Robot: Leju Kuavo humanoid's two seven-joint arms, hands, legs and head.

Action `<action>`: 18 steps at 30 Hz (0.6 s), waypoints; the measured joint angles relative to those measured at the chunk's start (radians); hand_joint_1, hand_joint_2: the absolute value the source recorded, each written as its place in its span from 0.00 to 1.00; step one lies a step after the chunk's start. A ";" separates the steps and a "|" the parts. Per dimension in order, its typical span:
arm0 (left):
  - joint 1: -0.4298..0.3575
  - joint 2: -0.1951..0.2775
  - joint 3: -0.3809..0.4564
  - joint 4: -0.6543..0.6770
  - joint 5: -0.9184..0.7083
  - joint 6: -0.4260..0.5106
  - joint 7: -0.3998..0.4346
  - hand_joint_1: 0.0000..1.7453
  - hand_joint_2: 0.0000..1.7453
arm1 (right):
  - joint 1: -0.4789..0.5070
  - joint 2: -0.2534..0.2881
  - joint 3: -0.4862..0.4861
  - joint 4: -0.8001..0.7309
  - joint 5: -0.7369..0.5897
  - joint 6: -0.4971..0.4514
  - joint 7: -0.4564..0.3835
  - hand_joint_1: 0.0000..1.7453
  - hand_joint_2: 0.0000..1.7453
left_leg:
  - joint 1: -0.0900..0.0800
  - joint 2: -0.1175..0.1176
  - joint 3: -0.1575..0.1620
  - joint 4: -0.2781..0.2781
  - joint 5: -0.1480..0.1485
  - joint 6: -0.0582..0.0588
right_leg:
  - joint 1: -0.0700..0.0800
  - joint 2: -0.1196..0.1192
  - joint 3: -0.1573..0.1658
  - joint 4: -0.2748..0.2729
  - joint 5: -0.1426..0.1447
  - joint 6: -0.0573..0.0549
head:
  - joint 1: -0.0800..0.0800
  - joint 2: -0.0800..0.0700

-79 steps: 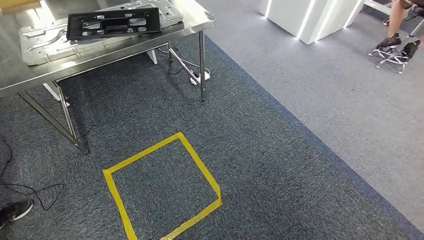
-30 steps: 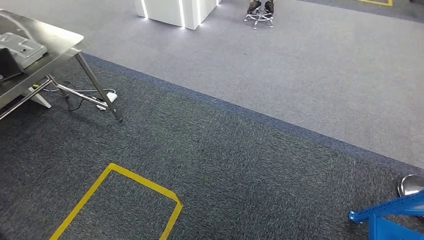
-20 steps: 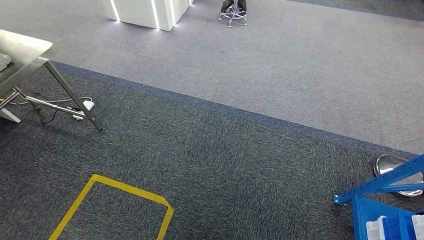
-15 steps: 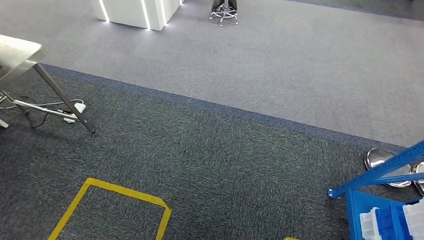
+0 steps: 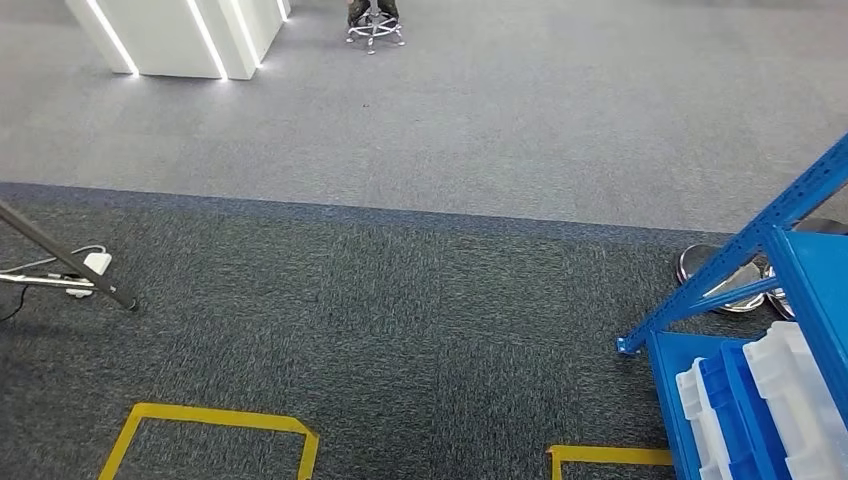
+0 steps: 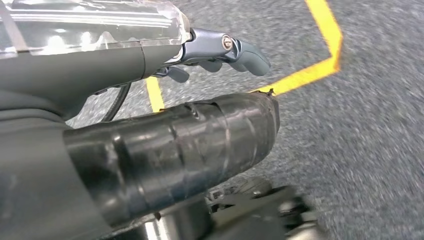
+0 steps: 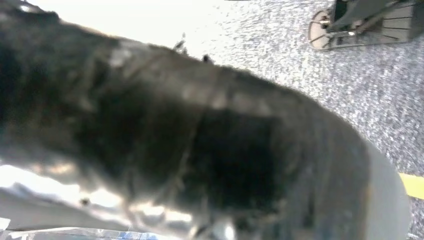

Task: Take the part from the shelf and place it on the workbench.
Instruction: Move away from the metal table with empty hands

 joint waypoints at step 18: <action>0.006 0.003 0.000 0.000 -0.002 -0.007 -0.028 0.00 0.00 | 0.009 -0.022 -0.050 -0.003 -0.051 -0.025 -0.014 0.00 0.00 | 0.005 0.023 0.051 -0.191 0.142 0.048 | -0.012 0.004 -0.147 0.285 -0.119 0.063 | 0.007 0.000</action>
